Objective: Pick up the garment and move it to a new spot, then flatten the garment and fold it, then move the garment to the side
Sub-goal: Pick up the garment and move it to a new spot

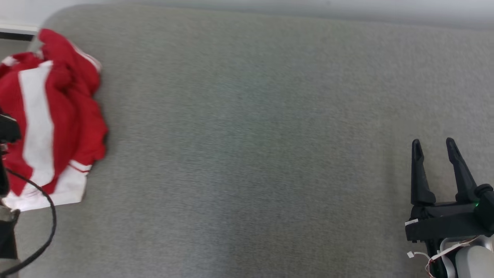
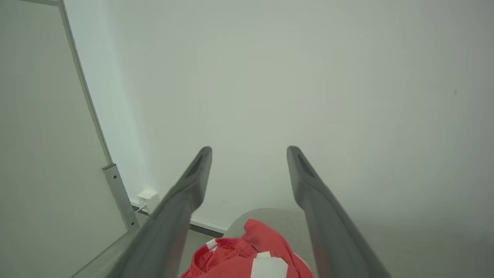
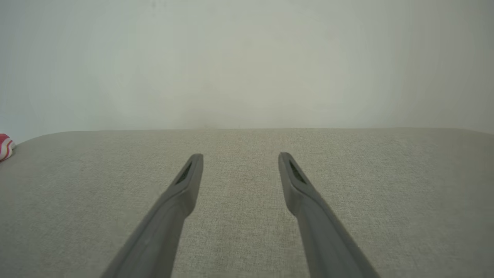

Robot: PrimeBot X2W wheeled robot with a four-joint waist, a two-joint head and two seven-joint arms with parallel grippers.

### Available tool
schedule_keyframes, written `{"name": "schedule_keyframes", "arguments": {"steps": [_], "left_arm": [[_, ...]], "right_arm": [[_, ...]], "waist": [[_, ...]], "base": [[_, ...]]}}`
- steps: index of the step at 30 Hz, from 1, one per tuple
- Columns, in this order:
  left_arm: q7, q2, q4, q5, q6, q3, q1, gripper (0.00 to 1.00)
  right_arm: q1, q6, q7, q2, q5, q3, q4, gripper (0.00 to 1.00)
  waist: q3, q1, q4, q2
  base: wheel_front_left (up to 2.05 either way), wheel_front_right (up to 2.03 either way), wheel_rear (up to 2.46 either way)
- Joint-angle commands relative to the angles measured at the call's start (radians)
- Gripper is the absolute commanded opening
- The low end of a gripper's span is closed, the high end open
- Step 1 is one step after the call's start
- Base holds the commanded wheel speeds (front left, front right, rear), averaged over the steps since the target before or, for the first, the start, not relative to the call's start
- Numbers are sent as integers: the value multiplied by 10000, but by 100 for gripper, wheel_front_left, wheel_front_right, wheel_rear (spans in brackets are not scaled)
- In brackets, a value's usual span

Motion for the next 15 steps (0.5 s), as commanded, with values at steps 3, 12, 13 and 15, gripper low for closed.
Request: {"name": "schedule_keyframes", "arguments": {"steps": [3, 12, 13, 15], "left_arm": [[361, 187, 485, -95, 86, 28, -314, 100], [1771, 808, 2480, -129, 295, 85, -583, 100], [1972, 880, 2654, -73, 358, 56, -581, 100], [2534, 879, 3075, -271, 462, 166, -594, 100]], "right_arm": [[-219, -21, -84, 33, -47, -97, -43, 100], [-452, -21, -237, 197, -68, 1, 146, 100], [-473, -21, -257, 204, -73, 1, 157, 100], [-506, -21, -269, 225, -73, 8, 182, 100]], "waist": [[1252, -4, -1275, -2], [1341, -4, -1523, -2], [1335, -4, -1531, -2], [1321, -4, -1543, -2]], "base": [[0, 0, 0], [0, 0, 0], [0, 0, 0], [0, 0, 0]]}}
